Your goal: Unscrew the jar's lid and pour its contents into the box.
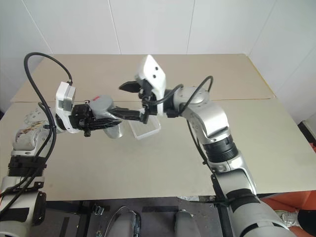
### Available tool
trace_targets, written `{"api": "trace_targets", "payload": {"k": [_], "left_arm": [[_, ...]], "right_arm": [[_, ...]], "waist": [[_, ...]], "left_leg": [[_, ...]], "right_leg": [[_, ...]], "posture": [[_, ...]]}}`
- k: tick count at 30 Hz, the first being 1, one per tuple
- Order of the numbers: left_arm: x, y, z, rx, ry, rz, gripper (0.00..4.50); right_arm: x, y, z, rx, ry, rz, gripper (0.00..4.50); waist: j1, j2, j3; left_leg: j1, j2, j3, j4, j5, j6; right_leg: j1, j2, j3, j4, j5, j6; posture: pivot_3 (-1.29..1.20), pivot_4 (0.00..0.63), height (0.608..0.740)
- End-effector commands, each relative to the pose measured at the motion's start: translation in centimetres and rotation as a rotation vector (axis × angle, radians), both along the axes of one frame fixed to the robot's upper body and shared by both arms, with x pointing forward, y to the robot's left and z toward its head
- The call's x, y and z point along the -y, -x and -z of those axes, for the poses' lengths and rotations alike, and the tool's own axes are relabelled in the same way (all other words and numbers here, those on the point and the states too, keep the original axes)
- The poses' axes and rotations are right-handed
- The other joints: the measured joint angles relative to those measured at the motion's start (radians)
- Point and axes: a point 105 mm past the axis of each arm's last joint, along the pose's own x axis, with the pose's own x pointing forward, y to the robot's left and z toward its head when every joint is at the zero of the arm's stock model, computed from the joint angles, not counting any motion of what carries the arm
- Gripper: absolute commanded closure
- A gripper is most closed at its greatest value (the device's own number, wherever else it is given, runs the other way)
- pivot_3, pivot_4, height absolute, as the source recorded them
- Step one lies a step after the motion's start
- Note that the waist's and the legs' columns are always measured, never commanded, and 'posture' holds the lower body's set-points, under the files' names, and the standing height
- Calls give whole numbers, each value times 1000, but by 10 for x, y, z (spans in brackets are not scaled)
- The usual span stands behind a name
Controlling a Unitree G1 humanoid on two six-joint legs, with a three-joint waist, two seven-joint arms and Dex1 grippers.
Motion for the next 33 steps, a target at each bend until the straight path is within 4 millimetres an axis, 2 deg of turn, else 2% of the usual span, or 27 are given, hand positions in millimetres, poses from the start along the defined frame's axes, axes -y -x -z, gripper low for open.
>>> {"api": "trace_targets", "payload": {"k": [1, 6, 10, 13, 19, 25, 33], "left_arm": [[1, 6, -11, 52, 0, 26, 2558], [1, 7, -10, 50, -2, 27, 2558], [1, 6, -10, 50, -2, 23, 2558], [1, 5, -9, 48, -2, 20, 2558], [7, 4, -7, 44, 6, 27, 2558], [9, 4, -6, 49, 4, 33, 2558], [8, 7, -6, 58, -5, 40, 2558]], "right_arm": [[7, 4, -14, 52, -38, 15, 36], [13, 6, -13, 53, -37, 18, 36], [14, 17, -8, 65, -9, -22, 36], [13, 28, -12, 66, -18, -69, 36], [-11, 42, -15, 73, -5, -119, 36], [-31, 38, -17, 37, -5, -107, 36], [-42, 35, -14, 15, 4, -119, 36]], "waist": [[0, 0, 0], [0, 0, 0], [5, 0, 0], [4, 0, 0], [5, 0, 0], [4, 0, 0], [5, 0, 0]], "left_leg": [[0, 0, 0, 0, 0, 0], [0, 0, 0, 0, 0, 0], [0, 0, 0, 0, 0, 0], [0, 0, 0, 0, 0, 0], [0, 0, 0, 0, 0, 0], [0, 0, 0, 0, 0, 0], [0, 0, 0, 0, 0, 0]], "right_leg": [[0, 0, 0, 0, 0, 0], [0, 0, 0, 0, 0, 0], [0, 0, 0, 0, 0, 0], [0, 0, 0, 0, 0, 0], [0, 0, 0, 0, 0, 0], [0, 0, 0, 0, 0, 0], [0, 0, 0, 0, 0, 0]], "posture": [[0, 150, 740], [0, 150, 740], [0, 150, 740], [0, 150, 740], [0, 150, 740], [0, 150, 740], [0, 150, 740]]}}
